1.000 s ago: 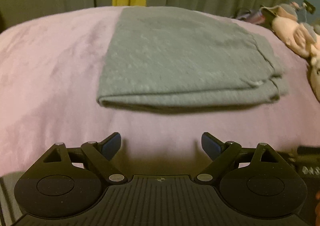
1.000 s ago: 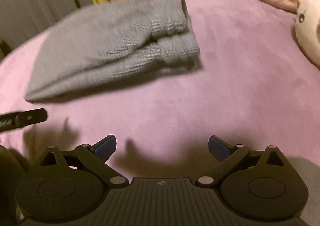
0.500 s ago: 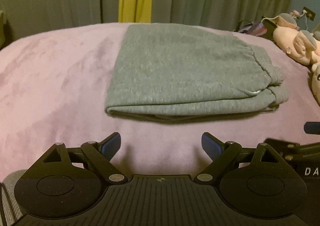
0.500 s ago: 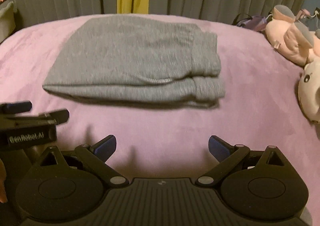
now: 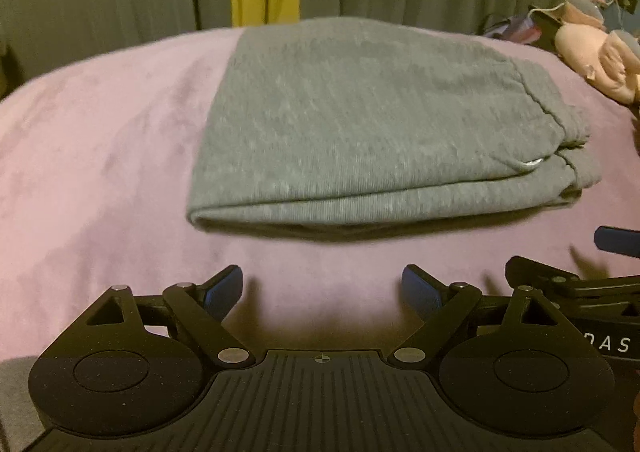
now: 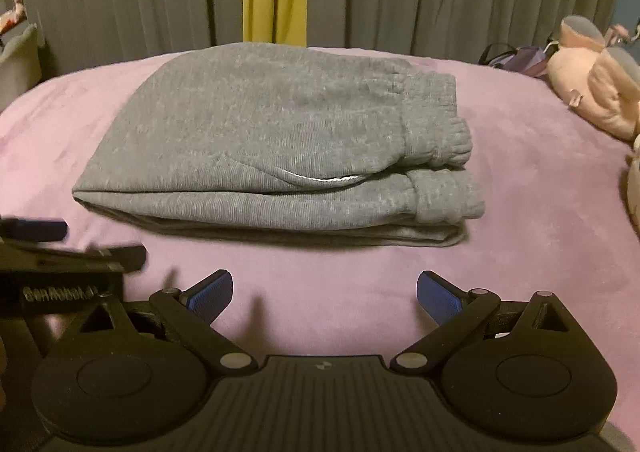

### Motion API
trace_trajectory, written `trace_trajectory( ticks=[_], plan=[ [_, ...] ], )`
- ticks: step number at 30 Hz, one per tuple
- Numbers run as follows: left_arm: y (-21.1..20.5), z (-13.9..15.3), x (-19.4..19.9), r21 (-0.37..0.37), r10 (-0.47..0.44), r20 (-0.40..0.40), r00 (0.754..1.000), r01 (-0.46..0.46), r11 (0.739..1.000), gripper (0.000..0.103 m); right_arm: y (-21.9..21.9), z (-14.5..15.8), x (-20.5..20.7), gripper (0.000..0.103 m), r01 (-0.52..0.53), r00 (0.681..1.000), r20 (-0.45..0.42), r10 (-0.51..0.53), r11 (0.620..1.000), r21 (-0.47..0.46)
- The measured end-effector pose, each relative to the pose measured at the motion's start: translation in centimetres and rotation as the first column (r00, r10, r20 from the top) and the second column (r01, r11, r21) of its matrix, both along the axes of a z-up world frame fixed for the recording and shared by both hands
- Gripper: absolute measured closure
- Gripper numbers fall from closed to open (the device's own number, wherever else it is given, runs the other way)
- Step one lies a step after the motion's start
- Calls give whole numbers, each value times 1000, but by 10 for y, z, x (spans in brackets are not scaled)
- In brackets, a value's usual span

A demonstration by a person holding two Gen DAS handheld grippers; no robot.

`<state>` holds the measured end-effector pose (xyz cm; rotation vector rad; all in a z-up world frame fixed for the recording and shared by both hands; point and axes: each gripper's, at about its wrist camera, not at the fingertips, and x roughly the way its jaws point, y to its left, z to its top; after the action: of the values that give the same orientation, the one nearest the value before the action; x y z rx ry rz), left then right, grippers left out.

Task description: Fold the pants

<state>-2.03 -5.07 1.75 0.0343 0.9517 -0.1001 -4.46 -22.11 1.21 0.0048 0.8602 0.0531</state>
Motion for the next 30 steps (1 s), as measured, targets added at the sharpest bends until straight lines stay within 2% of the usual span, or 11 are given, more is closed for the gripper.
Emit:
trace_trajectory(
  ticks=[5, 10, 30],
  plan=[
    [5, -2, 5, -44, 19, -7, 1000, -19, 999, 12, -1, -4, 2, 4, 15, 1000, -8, -15, 1000, 13],
    [8, -3, 6, -51, 28, -15, 999, -29, 998, 12, 0, -3, 2, 4, 13, 1000, 8, -13, 1000, -3],
    [8, -3, 5, -32, 25, -6, 1000, -25, 999, 12, -4, -1, 2, 4, 43, 999, 19, -43, 999, 7]
  ],
)
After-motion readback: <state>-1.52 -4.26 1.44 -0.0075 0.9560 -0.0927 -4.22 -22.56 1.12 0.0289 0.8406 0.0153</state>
